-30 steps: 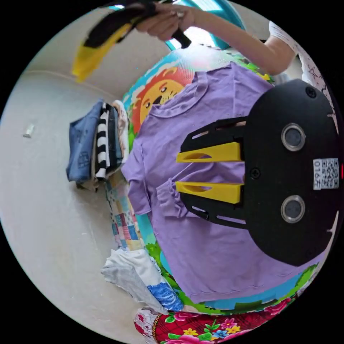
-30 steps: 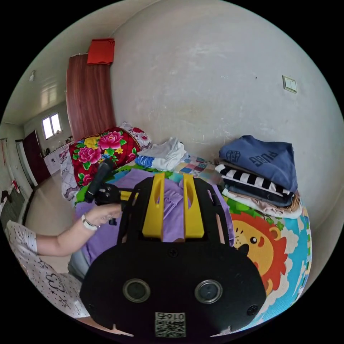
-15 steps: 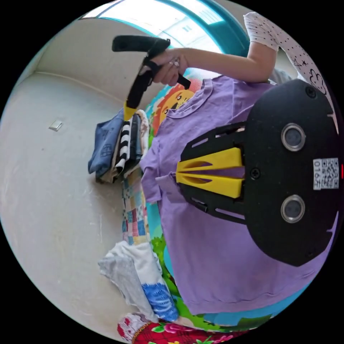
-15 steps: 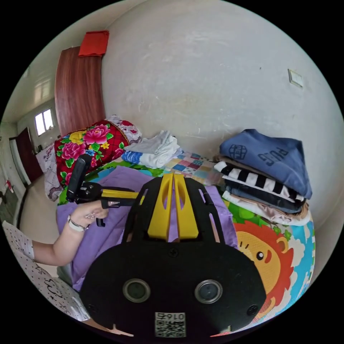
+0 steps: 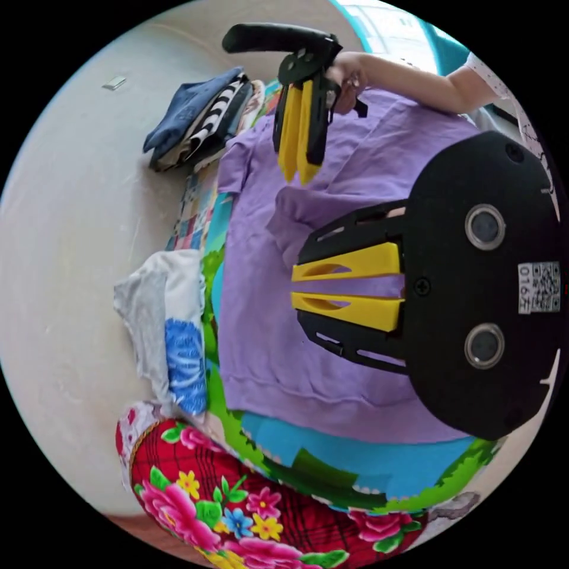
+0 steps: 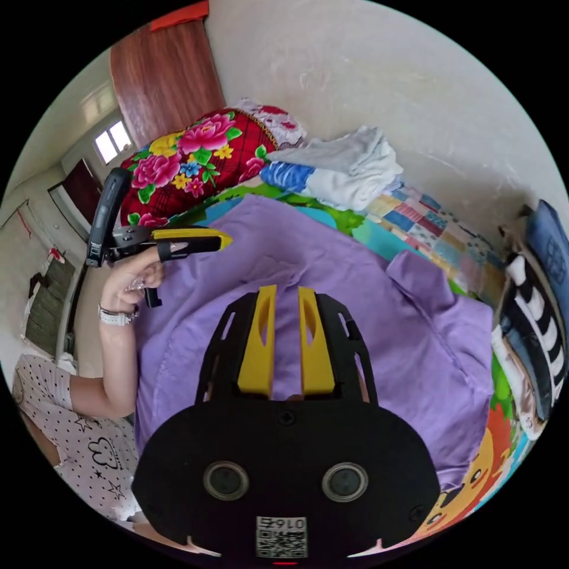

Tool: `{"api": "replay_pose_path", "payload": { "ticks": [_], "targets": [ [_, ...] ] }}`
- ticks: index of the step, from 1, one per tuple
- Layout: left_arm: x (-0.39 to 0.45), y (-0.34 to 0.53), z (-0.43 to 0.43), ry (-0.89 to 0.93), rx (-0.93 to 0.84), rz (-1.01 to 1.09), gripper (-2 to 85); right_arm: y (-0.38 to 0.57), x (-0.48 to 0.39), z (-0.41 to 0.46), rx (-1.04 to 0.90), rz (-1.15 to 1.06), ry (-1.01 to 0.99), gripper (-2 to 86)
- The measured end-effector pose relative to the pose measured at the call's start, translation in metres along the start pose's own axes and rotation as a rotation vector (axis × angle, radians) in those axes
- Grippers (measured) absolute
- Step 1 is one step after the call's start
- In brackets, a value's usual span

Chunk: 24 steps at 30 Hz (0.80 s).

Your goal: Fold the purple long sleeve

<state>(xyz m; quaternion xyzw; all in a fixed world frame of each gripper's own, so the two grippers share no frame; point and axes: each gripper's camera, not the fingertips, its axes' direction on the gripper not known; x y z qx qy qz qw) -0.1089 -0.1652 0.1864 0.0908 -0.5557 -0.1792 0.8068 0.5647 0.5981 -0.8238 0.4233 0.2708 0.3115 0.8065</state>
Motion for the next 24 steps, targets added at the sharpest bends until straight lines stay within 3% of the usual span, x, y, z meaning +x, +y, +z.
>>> {"api": "replay_pose_path", "payload": {
  "ticks": [3, 11, 17, 24],
  "targets": [
    [-0.015, -0.012, 0.020, 0.063, -0.071, -0.034, 4.0, -0.023, 0.011, 0.036, -0.061, 0.054, -0.093, 7.7],
    [-0.069, -0.019, 0.008, 0.399, 0.057, -0.139, 5.0, -0.061, 0.042, 0.059, -0.020, 0.093, -0.154, 8.4],
    [-0.073, -0.032, 0.021, 0.312, -0.024, -0.117, 5.0, -0.083, 0.052, 0.077, -0.027, 0.088, -0.160, 8.2],
    [-0.078, -0.035, 0.009, 0.263, 0.035, -0.070, -0.4, -0.101, 0.057, 0.102, -0.077, 0.058, -0.190, 2.3]
  ]
}}
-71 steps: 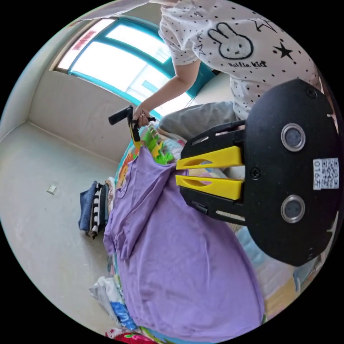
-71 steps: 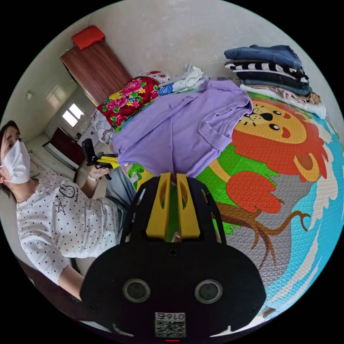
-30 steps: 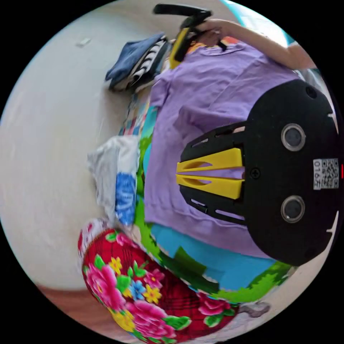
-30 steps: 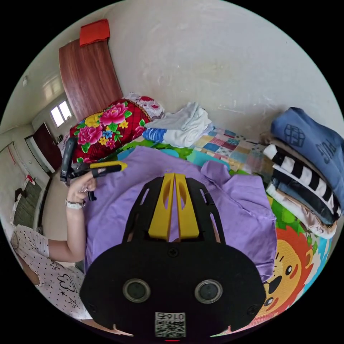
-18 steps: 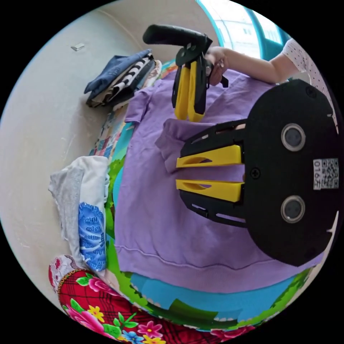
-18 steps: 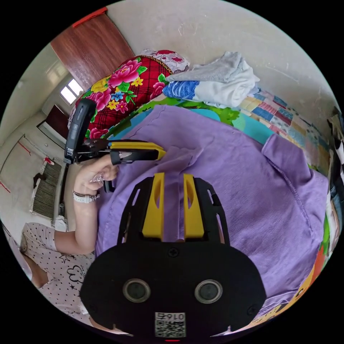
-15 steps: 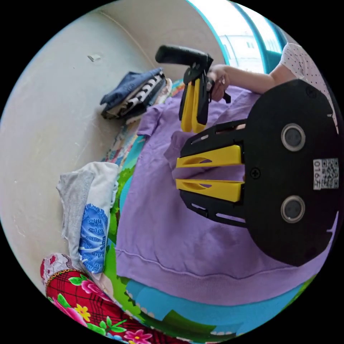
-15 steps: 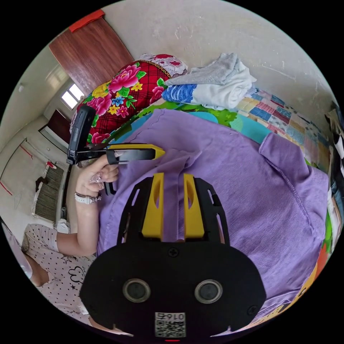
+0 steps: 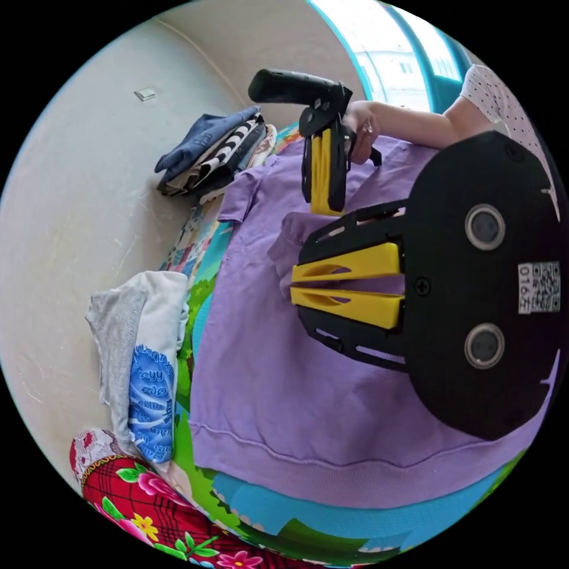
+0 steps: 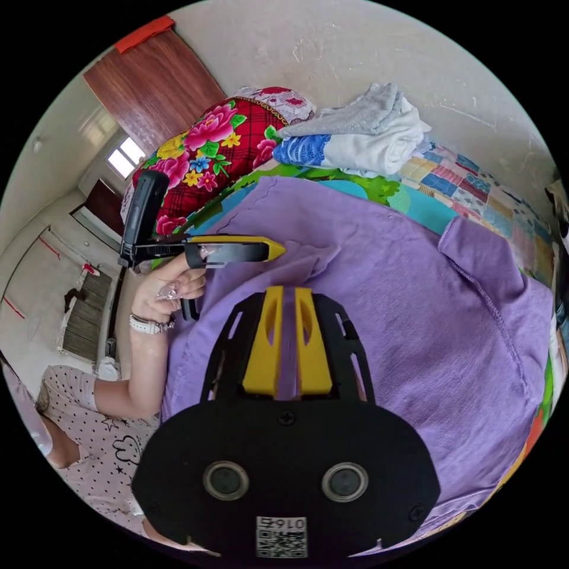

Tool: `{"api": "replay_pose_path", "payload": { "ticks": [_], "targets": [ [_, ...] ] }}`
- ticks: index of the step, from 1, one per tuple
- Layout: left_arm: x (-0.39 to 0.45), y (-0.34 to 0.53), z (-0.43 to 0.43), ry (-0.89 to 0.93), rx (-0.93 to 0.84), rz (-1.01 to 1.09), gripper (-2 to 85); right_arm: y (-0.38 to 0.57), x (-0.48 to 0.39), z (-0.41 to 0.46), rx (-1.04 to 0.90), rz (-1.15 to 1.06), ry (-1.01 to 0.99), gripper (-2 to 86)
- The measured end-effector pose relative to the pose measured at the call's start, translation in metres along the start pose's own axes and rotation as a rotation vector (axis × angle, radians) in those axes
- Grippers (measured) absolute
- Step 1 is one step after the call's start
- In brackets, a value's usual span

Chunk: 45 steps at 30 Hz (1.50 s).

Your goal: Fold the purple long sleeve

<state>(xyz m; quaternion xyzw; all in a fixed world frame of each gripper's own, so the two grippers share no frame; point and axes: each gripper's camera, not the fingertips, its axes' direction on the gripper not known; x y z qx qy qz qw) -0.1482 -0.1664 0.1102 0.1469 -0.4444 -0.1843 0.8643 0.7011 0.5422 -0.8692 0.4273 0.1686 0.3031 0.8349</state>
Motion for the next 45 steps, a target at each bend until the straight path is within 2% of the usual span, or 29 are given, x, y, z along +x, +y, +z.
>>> {"api": "replay_pose_path", "payload": {
  "ticks": [4, 9, 11, 14, 16, 19, 21, 24, 26, 30, 33, 36, 40, 41, 43, 45],
  "targets": [
    [-0.006, 0.005, -0.026, 0.030, 0.116, -0.002, -0.8, -0.008, -0.004, 0.005, -0.021, -0.033, 0.121, 0.2],
    [-0.010, 0.016, -0.063, -0.063, 0.307, -0.024, -0.9, -0.009, -0.003, -0.005, 0.022, -0.033, 0.212, -0.1],
    [-0.013, 0.015, -0.060, -0.124, 0.291, -0.049, -1.0, -0.009, 0.003, -0.008, 0.035, -0.017, 0.202, -0.1],
    [-0.024, 0.005, -0.042, -0.283, 0.134, -0.181, -1.0, -0.007, 0.014, -0.009, 0.036, 0.010, 0.183, 0.1],
    [-0.024, 0.004, -0.043, -0.329, 0.135, -0.217, -1.0, -0.005, 0.019, -0.009, 0.034, 0.019, 0.169, 0.6],
    [-0.011, 0.011, -0.060, -0.268, 0.263, -0.128, -1.0, -0.003, 0.021, -0.007, 0.028, -0.011, 0.110, 2.3],
    [-0.004, 0.012, -0.061, -0.144, 0.301, -0.038, -1.0, -0.002, 0.019, -0.004, 0.004, -0.052, 0.064, 4.3],
    [-0.003, 0.002, -0.038, 0.054, 0.178, 0.027, -1.0, 0.001, 0.016, 0.006, -0.058, -0.097, 0.063, 4.4],
    [0.001, -0.006, -0.019, 0.132, 0.070, 0.055, -1.0, 0.006, 0.013, 0.019, -0.133, -0.127, 0.147, 1.7],
    [0.017, -0.013, 0.011, 0.149, -0.038, 0.106, -1.0, 0.019, 0.022, -0.005, -0.071, -0.109, 0.142, 0.7],
    [0.033, -0.016, 0.027, 0.105, -0.112, 0.172, -1.0, 0.043, 0.060, -0.060, 0.056, 0.051, 0.142, 1.1],
    [0.043, -0.017, 0.042, 0.026, -0.170, 0.204, -1.0, 0.091, 0.088, -0.140, 0.265, 0.267, 0.254, 1.6],
    [0.049, -0.019, 0.053, -0.011, -0.199, 0.211, -1.0, 0.157, 0.072, -0.237, 0.729, 0.316, 0.508, 2.4],
    [0.051, -0.019, 0.054, -0.018, -0.193, 0.218, -1.0, 0.154, 0.086, -0.250, 0.750, 0.376, 0.516, 2.6],
    [0.052, -0.019, 0.056, -0.020, -0.188, 0.221, -1.0, 0.129, 0.117, -0.255, 0.599, 0.433, 0.494, 5.3],
    [0.050, -0.020, 0.058, -0.004, -0.190, 0.214, -1.0, 0.101, 0.146, -0.240, 0.424, 0.398, 0.458, 11.8]
  ]
}}
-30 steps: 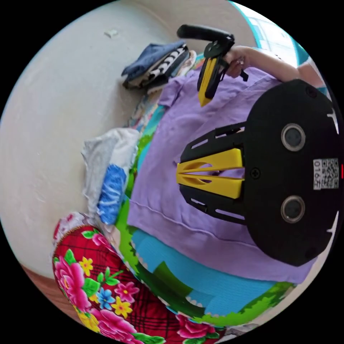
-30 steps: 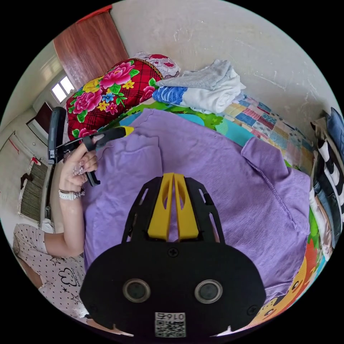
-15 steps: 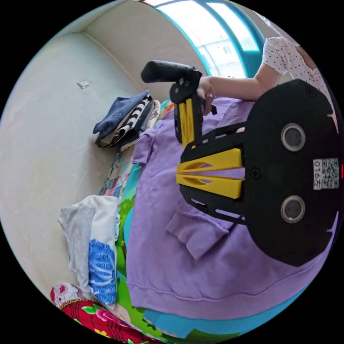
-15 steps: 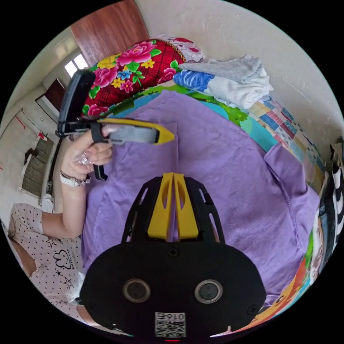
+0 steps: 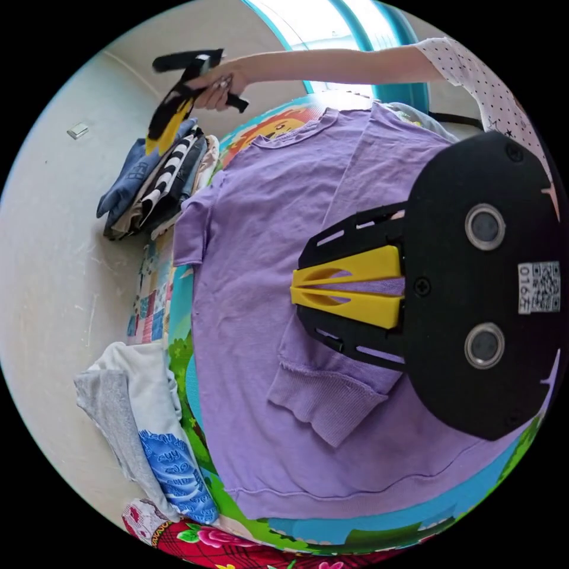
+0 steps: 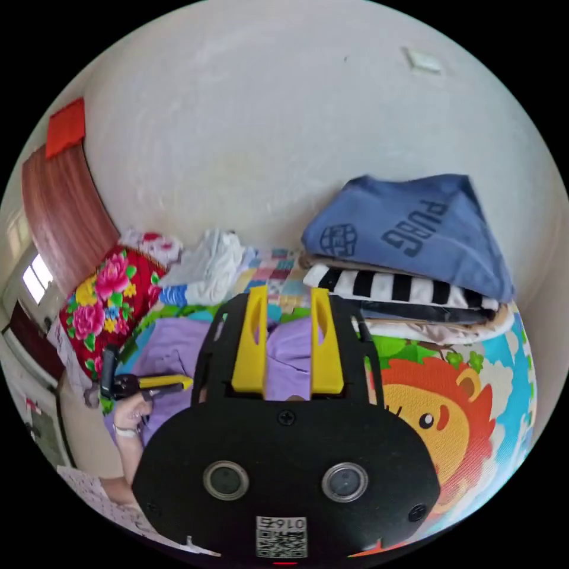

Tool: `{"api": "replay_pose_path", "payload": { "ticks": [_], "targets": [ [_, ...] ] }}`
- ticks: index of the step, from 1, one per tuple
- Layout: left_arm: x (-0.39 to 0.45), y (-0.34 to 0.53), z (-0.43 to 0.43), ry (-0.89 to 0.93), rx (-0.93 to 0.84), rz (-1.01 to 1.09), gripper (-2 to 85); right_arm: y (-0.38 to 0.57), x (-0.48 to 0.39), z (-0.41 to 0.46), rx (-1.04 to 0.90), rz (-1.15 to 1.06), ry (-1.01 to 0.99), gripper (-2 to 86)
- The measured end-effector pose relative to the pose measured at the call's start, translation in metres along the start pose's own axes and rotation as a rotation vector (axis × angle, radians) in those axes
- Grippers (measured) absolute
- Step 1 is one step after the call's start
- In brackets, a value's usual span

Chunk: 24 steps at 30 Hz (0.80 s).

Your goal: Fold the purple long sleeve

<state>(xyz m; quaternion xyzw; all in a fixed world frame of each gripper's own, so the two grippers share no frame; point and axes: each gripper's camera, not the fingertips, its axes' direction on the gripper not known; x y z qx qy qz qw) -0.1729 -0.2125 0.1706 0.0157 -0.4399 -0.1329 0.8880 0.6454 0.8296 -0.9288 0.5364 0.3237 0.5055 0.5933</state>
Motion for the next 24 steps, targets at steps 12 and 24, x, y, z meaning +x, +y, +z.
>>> {"api": "replay_pose_path", "payload": {
  "ticks": [12, 24],
  "targets": [
    [-0.010, -0.005, 0.003, 0.040, 0.028, -0.033, -1.0, 0.013, 0.055, 0.115, -0.364, 0.005, -0.089, 3.4],
    [0.002, -0.012, 0.014, 0.004, 0.015, -0.013, -1.0, 0.184, -0.098, -0.030, -0.435, -0.927, -0.139, 5.5]
  ]
}}
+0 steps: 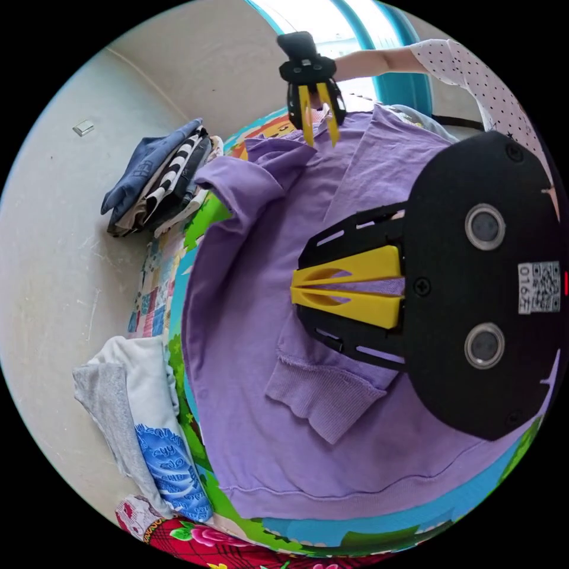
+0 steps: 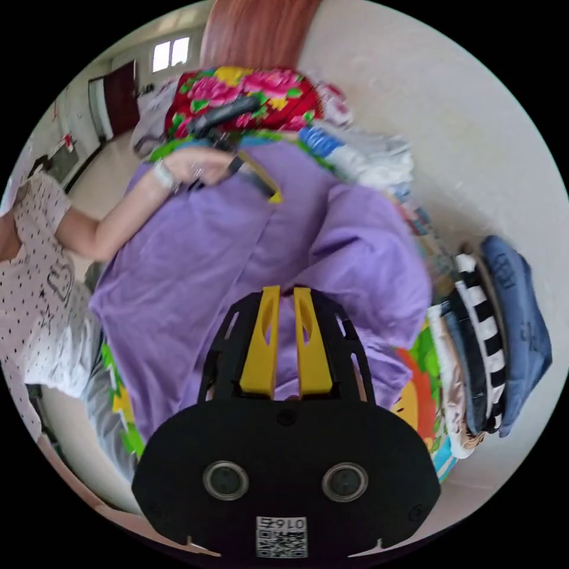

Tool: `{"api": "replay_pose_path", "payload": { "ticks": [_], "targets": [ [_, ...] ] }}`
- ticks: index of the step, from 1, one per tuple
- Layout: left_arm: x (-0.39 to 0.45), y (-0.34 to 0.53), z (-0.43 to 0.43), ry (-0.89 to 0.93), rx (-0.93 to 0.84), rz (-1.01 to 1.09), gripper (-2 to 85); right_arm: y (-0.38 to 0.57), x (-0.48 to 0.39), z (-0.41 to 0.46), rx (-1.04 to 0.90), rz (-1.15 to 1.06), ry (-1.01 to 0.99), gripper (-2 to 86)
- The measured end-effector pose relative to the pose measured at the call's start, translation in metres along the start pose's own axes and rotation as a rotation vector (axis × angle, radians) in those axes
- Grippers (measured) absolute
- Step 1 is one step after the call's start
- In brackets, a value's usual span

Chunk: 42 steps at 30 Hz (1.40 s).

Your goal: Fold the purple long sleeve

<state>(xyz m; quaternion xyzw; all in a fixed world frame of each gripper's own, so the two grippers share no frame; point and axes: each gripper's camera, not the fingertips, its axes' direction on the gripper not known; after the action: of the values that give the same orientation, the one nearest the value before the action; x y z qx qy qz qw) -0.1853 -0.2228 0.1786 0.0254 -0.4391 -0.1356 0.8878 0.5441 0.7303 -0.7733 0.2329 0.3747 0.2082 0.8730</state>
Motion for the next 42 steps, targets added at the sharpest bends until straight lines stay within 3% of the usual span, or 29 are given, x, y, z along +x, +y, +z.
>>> {"api": "replay_pose_path", "payload": {
  "ticks": [3, 6, 8, 13, 15, 17, 20, 22, 24, 27, 29, 31, 33, 36, 39, 42],
  "targets": [
    [-0.002, -0.001, 0.001, 0.016, 0.003, -0.010, -1.0, 0.012, -0.018, -0.008, -0.033, -0.019, -0.015, 10.1],
    [-0.003, -0.001, 0.001, 0.028, 0.006, -0.017, -1.0, 0.026, 0.011, -0.056, 0.222, 0.141, 0.005, 9.8],
    [-0.003, -0.002, 0.001, 0.031, 0.006, -0.018, -1.0, 0.038, 0.060, -0.078, 0.329, 0.389, 0.050, 9.9],
    [-0.005, -0.002, -0.001, 0.050, 0.012, -0.020, -1.0, 0.072, 0.167, -0.049, 0.186, 0.843, 0.032, 15.6],
    [-0.007, -0.002, -0.002, 0.064, 0.015, -0.025, -1.0, 0.087, 0.188, -0.028, 0.110, 0.933, -0.004, 15.0],
    [-0.008, -0.002, -0.003, 0.071, 0.018, -0.028, -1.0, 0.103, 0.198, -0.004, 0.087, 1.002, -0.173, 9.5],
    [-0.006, -0.001, -0.002, 0.071, 0.014, -0.029, -1.0, 0.104, 0.194, -0.011, 0.177, 0.998, -0.326, 2.8],
    [-0.004, 0.000, -0.003, 0.062, 0.017, -0.026, -1.0, 0.091, 0.195, -0.039, 0.179, 0.986, -0.279, 2.0],
    [-0.002, 0.001, -0.004, 0.059, 0.016, -0.024, -1.0, 0.064, 0.188, -0.082, 0.165, 0.928, -0.087, 1.5],
    [-0.003, 0.004, -0.006, 0.074, 0.018, -0.032, -1.0, 0.003, 0.151, -0.160, 0.179, 0.760, 0.400, 1.2],
    [-0.004, 0.005, -0.007, 0.083, 0.022, -0.038, -1.0, -0.043, 0.099, -0.198, 0.188, 0.534, 0.872, 1.1],
    [-0.005, 0.007, -0.008, 0.090, 0.023, -0.044, -1.0, -0.069, 0.062, -0.204, 0.168, 0.348, 0.993, 1.2],
    [-0.003, 0.010, -0.010, 0.093, 0.024, -0.046, -1.0, -0.085, 0.031, -0.206, 0.152, 0.301, 0.990, 1.3],
    [0.002, 0.014, -0.014, 0.087, 0.032, -0.043, -0.9, -0.093, -0.028, -0.192, 0.128, 0.282, 0.819, 1.9],
    [0.008, 0.019, -0.018, 0.077, 0.034, -0.033, -0.8, -0.083, -0.089, -0.141, 0.063, 0.176, 0.560, 3.2],
    [0.018, 0.025, -0.026, 0.112, 0.063, 0.014, -0.3, -0.068, -0.127, -0.073, -0.126, 0.148, 0.303, 6.2]
  ]
}}
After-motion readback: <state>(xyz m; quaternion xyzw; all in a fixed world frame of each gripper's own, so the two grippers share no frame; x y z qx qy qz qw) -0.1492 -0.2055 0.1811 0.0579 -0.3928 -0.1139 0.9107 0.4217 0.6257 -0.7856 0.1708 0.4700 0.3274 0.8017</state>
